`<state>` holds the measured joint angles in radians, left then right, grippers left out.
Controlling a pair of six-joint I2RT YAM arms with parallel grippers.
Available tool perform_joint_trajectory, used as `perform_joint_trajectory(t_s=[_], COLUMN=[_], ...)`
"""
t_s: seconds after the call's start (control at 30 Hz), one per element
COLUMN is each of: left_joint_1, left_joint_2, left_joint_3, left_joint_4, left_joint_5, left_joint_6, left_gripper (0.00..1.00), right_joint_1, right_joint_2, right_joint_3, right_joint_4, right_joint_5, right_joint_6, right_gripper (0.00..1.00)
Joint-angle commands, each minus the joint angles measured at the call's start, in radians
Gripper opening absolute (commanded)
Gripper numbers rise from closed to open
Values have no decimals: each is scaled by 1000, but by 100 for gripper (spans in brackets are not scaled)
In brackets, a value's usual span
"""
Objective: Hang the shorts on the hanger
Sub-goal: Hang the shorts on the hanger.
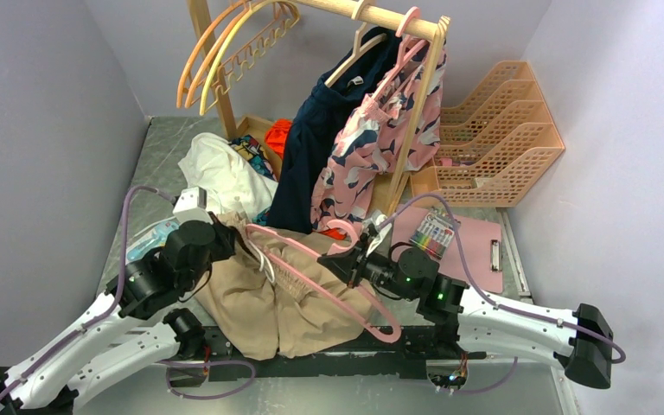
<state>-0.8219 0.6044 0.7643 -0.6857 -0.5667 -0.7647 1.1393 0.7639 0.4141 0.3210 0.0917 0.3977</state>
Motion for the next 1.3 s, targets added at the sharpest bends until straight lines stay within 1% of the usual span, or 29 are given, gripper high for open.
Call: perform_joint_trajectory(t_s=[0.0, 0.07, 0.17, 0.27, 0.3, 0.33, 0.4, 0.47, 0.53, 0.63, 0.7, 0.83, 0.97, 1.1, 1.2, 1.27], left_joint_1=[-4, -4, -3, -5, -4, -4, -3, -4, -3, -4, -5, -4, -5, -5, -4, -3], left_joint_2=[-23, -30, -35, -29, -25, -19, -4, 6, 13, 15, 20, 36, 44, 53, 60, 65], left_joint_3=[-8, -8, -10, -8, -5, 0, 12, 19, 21, 8, -7, -56, -146, -236, -277, -287], left_joint_4=[-29, -49, -56, -55, -54, -62, -87, -119, -155, -200, -213, -219, -196, -168, -134, -116], left_joint_5=[-10, -30, -66, -82, -88, -97, -118, -141, -165, -194, -208, -212, -198, -181, -180, -189], left_joint_6=[-29, -33, -30, -30, -31, -39, -61, -91, -131, -190, -229, -336, -469, -610, -651, -650], left_gripper=[7, 7, 7, 7, 7, 7, 7, 7, 7, 7, 7, 7, 7, 7, 7, 7], right_joint_1=[-13, -17, -32, -38, -39, -39, -38, -38, -39, -38, -39, -38, -39, -43, -47, -47], right_joint_2=[-44, -75, -104, -79, -69, -65, -99, -157, -204, -195, -160, -93, -61, -32, -6, -7], right_joint_3=[14, 34, 74, 144, 171, 199, 222, 221, 224, 255, 259, 215, 148, 120, 116, 112], right_joint_4=[133, 61, -52, -180, -235, -287, -357, -381, -389, -471, -529, -521, -425, -346, -314, -293], right_joint_5=[-121, -175, -301, -468, -489, -474, -380, -242, -138, 28, 83, 77, 65, 45, 24, 19], right_joint_6=[51, 26, -9, -45, -58, -77, -108, -132, -139, -141, -140, -103, -49, -27, -24, -26], right_gripper=[0, 0, 0, 0, 0, 0, 0, 0, 0, 0, 0, 0, 0, 0, 0, 0])
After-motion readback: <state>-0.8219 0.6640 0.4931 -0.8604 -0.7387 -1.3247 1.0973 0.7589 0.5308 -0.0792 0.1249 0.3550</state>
